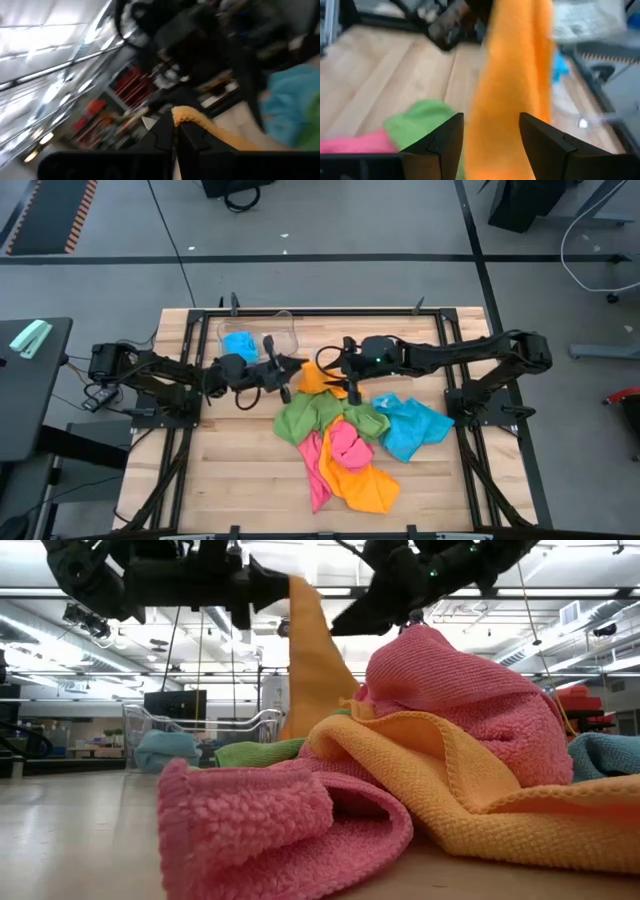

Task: Fold microfiber towels
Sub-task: Fold the top orange microfiber towel

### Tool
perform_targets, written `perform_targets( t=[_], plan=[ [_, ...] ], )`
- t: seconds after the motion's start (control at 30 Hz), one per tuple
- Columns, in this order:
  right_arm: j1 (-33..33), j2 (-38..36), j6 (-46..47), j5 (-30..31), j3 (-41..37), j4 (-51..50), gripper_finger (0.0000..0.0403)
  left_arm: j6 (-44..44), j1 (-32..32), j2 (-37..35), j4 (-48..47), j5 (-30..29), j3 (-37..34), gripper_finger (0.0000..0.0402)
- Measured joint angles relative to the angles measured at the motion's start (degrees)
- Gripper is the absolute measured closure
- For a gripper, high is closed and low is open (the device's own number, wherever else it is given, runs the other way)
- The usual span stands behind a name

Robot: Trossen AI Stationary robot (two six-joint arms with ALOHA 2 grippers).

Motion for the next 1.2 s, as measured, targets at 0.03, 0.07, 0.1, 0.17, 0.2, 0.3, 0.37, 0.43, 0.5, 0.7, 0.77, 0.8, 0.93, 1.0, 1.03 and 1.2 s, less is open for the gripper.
perform_targets(
  t=[0.03,0.07,0.1,0.17,0.2,0.3,0.37,0.43,0.5,0.7,0.77,0.8,0.93,1.0,1.03,1.2],
  plan=[
    [0.1,-0.3,0.0,0.0,0.4,-1.2,0.0202,-0.1,0.0,0.0,-1.0,1.2,0.0,0.0384],
    [0.2,-0.6,0.1,-0.1,0.6,-1.5,0.0202,-0.3,0.0,0.0,-2.1,2.4,0.0,0.0384],
    [0.2,-0.9,0.0,-0.3,0.6,-2.1,0.0202,-0.4,0.0,-0.3,-3.5,4.3,0.0,0.0387],
    [0.6,-1.1,-0.6,-0.3,0.7,-2.3,0.0202,-0.6,0.1,-0.9,-4.8,8.0,0.0,0.0393],
    [0.6,-1.1,-1.0,-0.3,0.6,-2.7,0.0202,-0.8,0.0,-1.5,-5.8,8.3,0.0,0.0394],
    [0.8,-1.1,-1.1,0.2,0.6,-1.5,0.0202,-3.8,-0.1,-2.0,-5.5,3.5,-0.1,0.0388],
    [1.7,-1.1,-1.5,4.7,0.6,0.3,0.0202,-5.5,-0.2,-2.6,-5.4,-2.2,0.0,0.0384],
    [3.0,-0.3,-3.0,10.3,0.6,3.3,0.0202,-6.8,-0.7,-2.6,-6.5,-7.0,0.9,0.0385],
    [4.7,1.5,-4.8,13.9,0.6,6.4,0.0202,-7.1,-1.7,-2.6,-10.3,-12.2,2.7,0.0391],
    [8.9,8.7,-8.2,17.1,1.3,13.6,0.0202,-9.6,-3.7,-2.6,-27.9,-23.3,9.7,0.0382],
    [9.3,11.4,-7.0,18.1,2.9,12.2,0.0202,-11.8,-4.0,-2.6,-33.2,-24.7,11.4,0.0372],
    [9.3,12.7,-6.2,18.6,4.0,11.0,0.0202,-12.9,-4.1,-2.6,-35.9,-25.3,12.2,0.0370],
    [9.5,17.8,-3.6,19.4,8.0,3.7,0.0202,-14.7,-4.2,-2.6,-45.5,-29.3,13.9,0.0372],
    [9.5,19.9,-2.5,19.4,9.9,0.4,0.0204,-15.7,-4.0,-2.6,-49.0,-33.0,13.9,0.0382],
    [9.5,21.1,-2.5,19.3,11.2,-1.2,0.0206,-16.4,-3.8,-2.6,-50.9,-34.5,13.9,0.0387],
    [8.6,24.6,-5.0,18.7,14.7,-6.6,0.0216,-21.5,-2.7,-2.5,-58.5,-38.1,13.9,0.0392]
  ],
)
